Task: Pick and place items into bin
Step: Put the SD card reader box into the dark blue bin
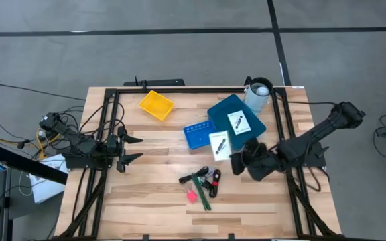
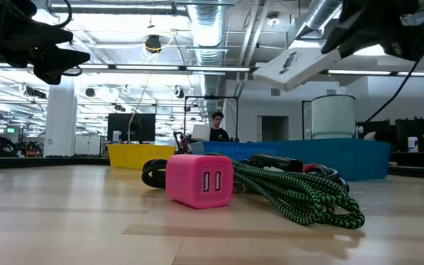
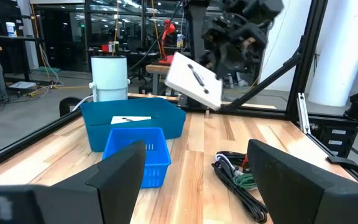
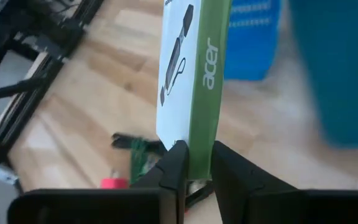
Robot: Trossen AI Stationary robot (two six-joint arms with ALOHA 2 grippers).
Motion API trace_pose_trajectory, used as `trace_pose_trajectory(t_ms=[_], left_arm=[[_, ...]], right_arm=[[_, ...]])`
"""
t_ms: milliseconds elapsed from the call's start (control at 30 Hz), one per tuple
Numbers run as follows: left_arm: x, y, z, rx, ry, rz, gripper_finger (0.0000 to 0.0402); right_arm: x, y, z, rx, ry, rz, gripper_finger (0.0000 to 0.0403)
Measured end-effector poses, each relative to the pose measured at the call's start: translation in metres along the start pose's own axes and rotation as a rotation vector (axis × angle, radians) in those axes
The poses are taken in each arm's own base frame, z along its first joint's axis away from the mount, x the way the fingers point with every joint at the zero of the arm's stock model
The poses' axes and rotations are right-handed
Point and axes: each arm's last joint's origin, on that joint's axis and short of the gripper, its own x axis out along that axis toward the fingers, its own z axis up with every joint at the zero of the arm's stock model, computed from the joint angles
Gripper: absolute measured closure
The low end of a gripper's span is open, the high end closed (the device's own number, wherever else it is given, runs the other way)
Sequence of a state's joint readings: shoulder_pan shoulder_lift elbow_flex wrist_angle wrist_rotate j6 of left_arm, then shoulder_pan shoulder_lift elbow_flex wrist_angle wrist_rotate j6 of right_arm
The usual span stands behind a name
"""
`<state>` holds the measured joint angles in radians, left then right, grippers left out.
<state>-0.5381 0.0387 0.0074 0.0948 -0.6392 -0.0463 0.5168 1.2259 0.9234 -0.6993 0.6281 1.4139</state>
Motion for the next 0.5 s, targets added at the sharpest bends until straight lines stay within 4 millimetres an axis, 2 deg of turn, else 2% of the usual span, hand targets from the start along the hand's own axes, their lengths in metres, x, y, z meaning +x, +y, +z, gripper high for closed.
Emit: trace_pose_trajectory(t_ms=[300,500], left_arm=[[0.0,0.0,0.0,0.0,0.0,0.0,0.0129],[0.0,0.0,0.0,0.0,0.0,0.0,0.0129]], right_arm=[[-0.023,-0.04,0.039,-0.02,-0.034,-0.147,0.0352],[-0.028,-0.064,0.062,-0.032,-0.02,-0.244,0.0351]])
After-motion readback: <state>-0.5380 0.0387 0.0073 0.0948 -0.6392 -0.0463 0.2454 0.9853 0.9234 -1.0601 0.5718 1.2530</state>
